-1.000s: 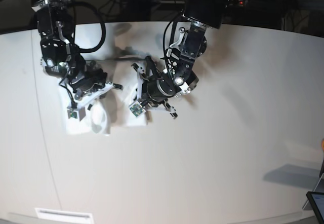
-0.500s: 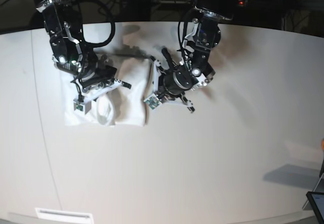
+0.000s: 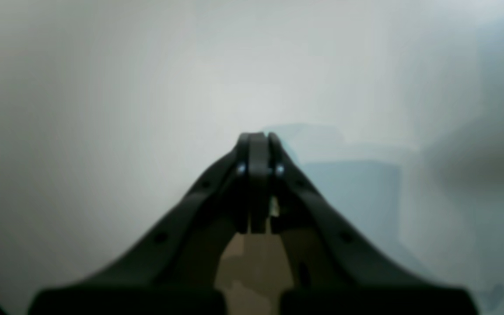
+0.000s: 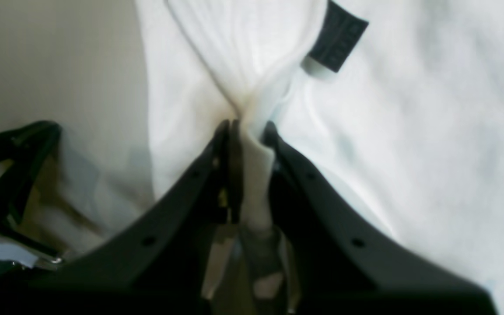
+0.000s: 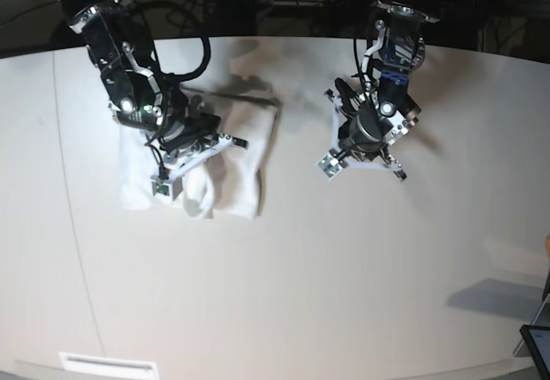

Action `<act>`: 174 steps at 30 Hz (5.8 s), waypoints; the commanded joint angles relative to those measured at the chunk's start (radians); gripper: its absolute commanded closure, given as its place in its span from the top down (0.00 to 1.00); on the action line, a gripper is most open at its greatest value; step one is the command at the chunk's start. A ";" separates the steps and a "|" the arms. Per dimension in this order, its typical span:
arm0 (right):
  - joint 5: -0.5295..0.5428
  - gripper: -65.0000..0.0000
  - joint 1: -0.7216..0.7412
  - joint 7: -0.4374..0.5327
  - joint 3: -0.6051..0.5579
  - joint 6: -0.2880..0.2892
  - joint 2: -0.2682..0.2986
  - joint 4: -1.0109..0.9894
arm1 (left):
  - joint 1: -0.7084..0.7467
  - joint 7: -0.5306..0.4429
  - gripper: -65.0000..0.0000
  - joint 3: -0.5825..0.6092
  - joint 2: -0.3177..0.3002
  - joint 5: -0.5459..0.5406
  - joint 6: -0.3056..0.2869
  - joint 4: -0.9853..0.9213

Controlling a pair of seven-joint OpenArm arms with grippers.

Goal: Fold the T-shirt properly
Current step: 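Lift the shirt's end with the left gripper and fold it onto the right gripper's side, then release the folded end with the left gripper and raise it away, then grasp the folded shirt's edge with the left gripper, then drag the shirt's edge with the left gripper to square the stack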

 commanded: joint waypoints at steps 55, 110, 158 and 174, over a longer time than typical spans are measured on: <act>0.011 0.00 0.000 -0.022 -0.036 0.000 0.034 0.082 | 0.287 -0.200 0.00 -0.318 -0.256 -0.139 -0.005 0.054; 0.005 0.00 -0.290 0.350 0.096 0.000 0.122 0.073 | 0.052 -0.511 0.00 0.096 0.074 -0.131 -0.075 -0.090; 0.005 0.00 -0.357 0.342 0.012 0.000 0.110 0.058 | -0.588 -0.686 0.00 0.303 0.255 -0.131 -0.076 -0.814; 0.005 0.00 -0.379 0.342 -0.047 0.000 0.110 0.061 | -0.733 -0.861 0.00 0.303 0.340 -0.130 -0.076 -1.067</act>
